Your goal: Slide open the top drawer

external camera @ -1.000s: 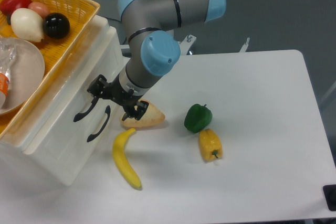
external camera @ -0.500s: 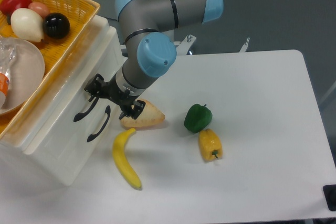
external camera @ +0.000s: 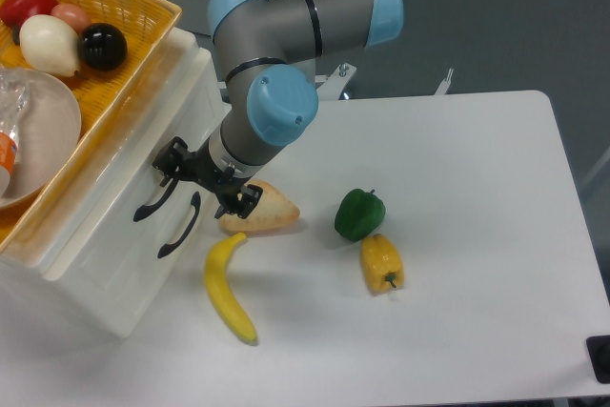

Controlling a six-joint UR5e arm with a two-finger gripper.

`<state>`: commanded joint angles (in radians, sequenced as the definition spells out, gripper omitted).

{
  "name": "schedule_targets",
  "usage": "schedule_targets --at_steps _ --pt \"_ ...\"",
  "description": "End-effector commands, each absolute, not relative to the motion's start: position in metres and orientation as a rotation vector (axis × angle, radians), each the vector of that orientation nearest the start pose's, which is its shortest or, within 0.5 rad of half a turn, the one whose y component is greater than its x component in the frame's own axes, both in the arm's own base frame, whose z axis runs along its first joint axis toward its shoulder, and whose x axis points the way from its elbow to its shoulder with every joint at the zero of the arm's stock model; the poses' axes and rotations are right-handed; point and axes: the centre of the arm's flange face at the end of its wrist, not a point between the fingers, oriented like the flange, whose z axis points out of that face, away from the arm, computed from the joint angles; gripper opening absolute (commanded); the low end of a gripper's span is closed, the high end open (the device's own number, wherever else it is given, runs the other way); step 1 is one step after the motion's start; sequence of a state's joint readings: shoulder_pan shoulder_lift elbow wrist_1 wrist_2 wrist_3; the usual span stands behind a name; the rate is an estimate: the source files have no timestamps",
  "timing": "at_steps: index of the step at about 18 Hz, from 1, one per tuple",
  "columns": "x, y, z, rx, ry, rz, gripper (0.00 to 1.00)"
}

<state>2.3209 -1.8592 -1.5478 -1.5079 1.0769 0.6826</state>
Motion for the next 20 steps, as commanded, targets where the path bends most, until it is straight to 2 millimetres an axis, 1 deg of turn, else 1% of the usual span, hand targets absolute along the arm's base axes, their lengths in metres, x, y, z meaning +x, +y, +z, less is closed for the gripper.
schedule_targets --at_steps 5,12,20 --pt "-0.2627 0.5476 0.3592 -2.876 -0.169 -0.739 1.0" --pt "-0.2693 0.5528 0.3648 -2.866 -0.133 -0.706 1.0" --pt "-0.2692 0.5528 0.3604 -2.888 -0.125 -0.695 1.0"
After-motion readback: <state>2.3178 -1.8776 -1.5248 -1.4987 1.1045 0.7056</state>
